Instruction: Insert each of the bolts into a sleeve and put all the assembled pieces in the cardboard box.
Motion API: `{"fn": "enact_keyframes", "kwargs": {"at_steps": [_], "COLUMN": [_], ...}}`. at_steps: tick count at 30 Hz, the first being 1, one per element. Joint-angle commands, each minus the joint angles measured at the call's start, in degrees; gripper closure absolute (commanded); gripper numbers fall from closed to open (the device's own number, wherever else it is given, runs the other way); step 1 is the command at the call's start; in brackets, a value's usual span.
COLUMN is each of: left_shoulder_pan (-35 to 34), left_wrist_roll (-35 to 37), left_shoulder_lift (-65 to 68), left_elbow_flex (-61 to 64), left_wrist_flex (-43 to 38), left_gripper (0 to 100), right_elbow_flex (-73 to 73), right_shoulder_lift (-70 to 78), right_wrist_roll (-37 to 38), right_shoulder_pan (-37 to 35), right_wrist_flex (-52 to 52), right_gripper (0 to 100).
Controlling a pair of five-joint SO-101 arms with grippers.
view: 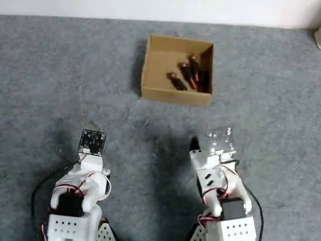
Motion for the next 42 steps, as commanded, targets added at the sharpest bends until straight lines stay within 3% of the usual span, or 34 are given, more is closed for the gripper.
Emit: {"fn": "enact_keyframes", "kwargs": {"at_steps": [1,10,14,42], "left_shoulder_pan": [-2.51,-2.77,-2.77,-2.77], "left_wrist_roll": [-0.18,-0.09,-0.09,-0.09], "left_shoulder_lift": [-0.04,-0.04,-0.04,-0.04], "left_elbow_flex": [1.27,1.27,1.27,1.27], "left_wrist_flex": [0.35,0.35,0.35,0.35], "left_gripper": [99,99,99,99], "right_elbow_flex": [8.57,8.84,8.84,8.84], "right_shoulder_lift": [-1.63,-1.63,-1.63,-1.63], "right_wrist_roll": [-0.53,-0.18,-0.18,-0.26], "right_shoulder_pan": [3.56,5.93,8.84,8.84], "right_wrist_flex": [4.7,27.38,26.95,26.95], "right_gripper": [75.3,75.3,75.3,75.3]}}
